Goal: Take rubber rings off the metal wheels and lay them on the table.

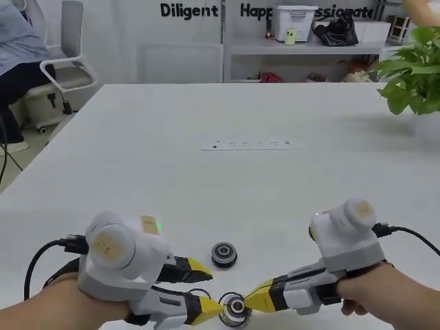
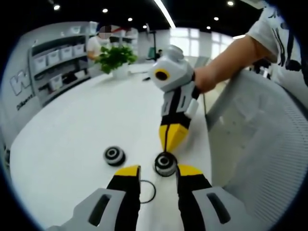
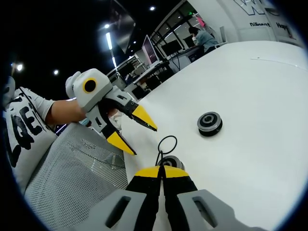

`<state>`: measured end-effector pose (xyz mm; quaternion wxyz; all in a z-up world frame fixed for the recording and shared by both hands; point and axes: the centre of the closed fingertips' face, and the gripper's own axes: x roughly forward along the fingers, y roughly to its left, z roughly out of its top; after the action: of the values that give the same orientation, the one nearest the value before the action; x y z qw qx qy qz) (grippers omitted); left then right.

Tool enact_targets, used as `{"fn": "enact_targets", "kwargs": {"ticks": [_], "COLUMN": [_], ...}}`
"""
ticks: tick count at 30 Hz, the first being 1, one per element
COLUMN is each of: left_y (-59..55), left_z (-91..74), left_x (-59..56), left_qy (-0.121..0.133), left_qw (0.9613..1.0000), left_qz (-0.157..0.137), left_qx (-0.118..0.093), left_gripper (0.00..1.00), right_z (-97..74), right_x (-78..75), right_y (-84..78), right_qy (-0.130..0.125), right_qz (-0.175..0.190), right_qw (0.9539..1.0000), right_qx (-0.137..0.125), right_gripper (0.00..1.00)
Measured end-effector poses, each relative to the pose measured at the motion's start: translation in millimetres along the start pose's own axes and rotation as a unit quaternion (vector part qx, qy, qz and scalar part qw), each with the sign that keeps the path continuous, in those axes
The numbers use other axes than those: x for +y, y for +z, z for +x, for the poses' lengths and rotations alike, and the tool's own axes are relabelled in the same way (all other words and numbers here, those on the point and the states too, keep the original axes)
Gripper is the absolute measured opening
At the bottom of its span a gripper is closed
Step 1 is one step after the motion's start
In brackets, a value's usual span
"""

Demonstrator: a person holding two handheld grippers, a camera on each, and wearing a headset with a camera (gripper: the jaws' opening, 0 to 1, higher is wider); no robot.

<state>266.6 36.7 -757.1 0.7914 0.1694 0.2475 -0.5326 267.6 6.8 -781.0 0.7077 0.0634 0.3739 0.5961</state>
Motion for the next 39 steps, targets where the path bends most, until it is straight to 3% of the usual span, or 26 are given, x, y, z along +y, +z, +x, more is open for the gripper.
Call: {"fn": "enact_targets", "kwargs": {"ticks": [39], "left_y": [-4.2], "left_z": [-27.9], "left_x": [14.6], "left_qy": [0.029], "left_qw": [0.9991], "left_qz": [-0.021], "left_qx": [-0.022], "left_gripper": [0.35], "right_z": [1.2], "right_x": [11.7], "right_y": [26.2], "right_qy": [0.012], "right_qz": [-0.018], "right_qw": [0.9996], "right_qx": [-0.017], "right_gripper": [0.00]}}
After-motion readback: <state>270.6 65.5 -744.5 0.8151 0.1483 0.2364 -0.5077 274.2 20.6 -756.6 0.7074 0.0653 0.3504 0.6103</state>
